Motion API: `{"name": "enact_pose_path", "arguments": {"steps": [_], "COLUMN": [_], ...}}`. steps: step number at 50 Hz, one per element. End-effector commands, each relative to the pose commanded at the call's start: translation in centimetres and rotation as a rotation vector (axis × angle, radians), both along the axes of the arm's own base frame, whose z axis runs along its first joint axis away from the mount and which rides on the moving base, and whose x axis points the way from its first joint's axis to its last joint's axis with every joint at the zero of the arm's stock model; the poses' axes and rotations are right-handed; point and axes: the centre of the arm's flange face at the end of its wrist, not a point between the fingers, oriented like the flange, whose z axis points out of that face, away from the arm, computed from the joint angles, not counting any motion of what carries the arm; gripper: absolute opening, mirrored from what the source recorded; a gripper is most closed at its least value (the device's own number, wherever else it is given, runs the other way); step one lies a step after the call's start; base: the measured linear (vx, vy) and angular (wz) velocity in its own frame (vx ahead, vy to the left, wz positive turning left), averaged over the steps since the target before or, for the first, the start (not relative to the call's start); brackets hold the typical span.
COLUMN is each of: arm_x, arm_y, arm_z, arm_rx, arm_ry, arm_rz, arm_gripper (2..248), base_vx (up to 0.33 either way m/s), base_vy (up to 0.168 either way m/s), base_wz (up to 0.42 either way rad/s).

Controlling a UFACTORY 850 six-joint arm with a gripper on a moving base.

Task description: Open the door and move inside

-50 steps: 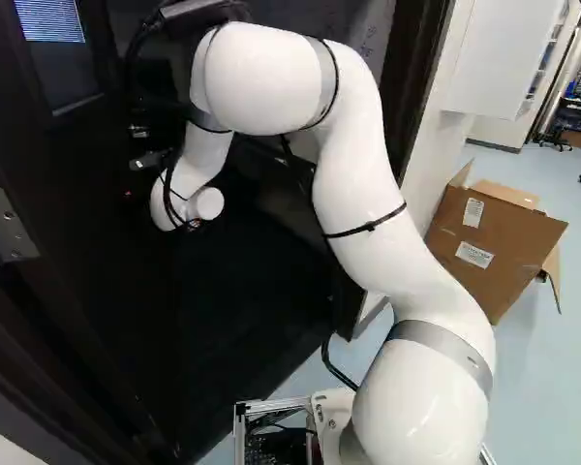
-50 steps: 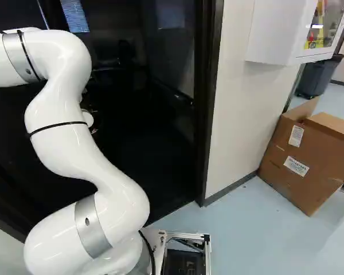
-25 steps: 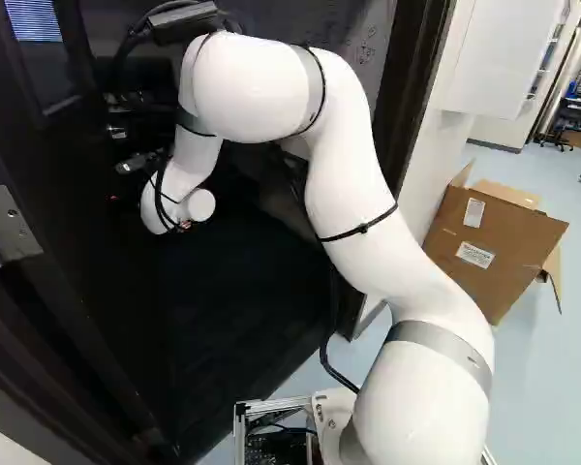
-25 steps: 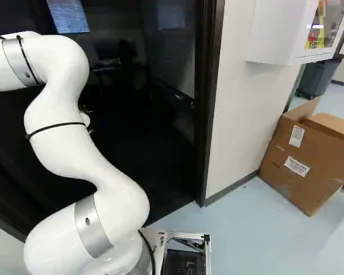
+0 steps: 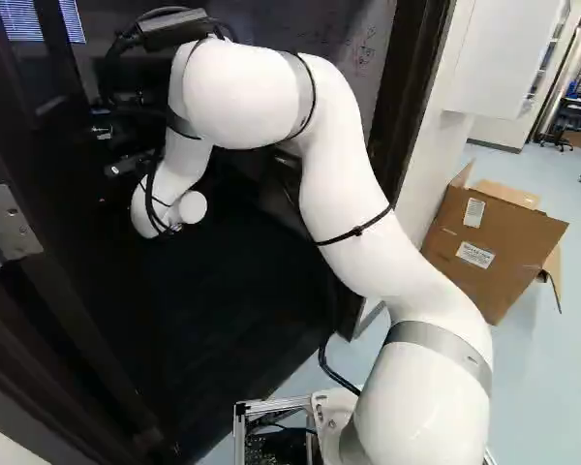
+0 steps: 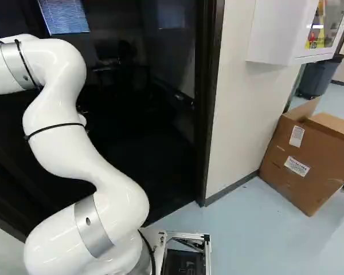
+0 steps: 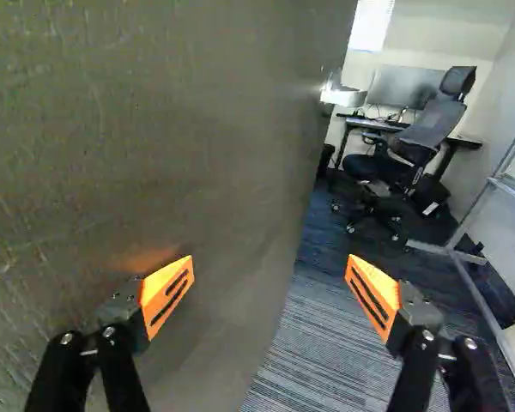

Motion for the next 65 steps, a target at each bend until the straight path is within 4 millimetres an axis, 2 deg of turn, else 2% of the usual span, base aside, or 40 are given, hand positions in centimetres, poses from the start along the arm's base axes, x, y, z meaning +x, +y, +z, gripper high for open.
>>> {"name": "enact_pose_path", "arguments": {"steps": [65], "arm_x": [-4.3], "arm_y": [4.4], "arm_z": [-0.1], "arm_rx": [-0.021], "arm_ry": [-0.027], "arm_rz": [0.139], "arm_gripper": [247], "base_vx": [0.0], "base_vy": [0.0], "base_wz": [0.0]}}
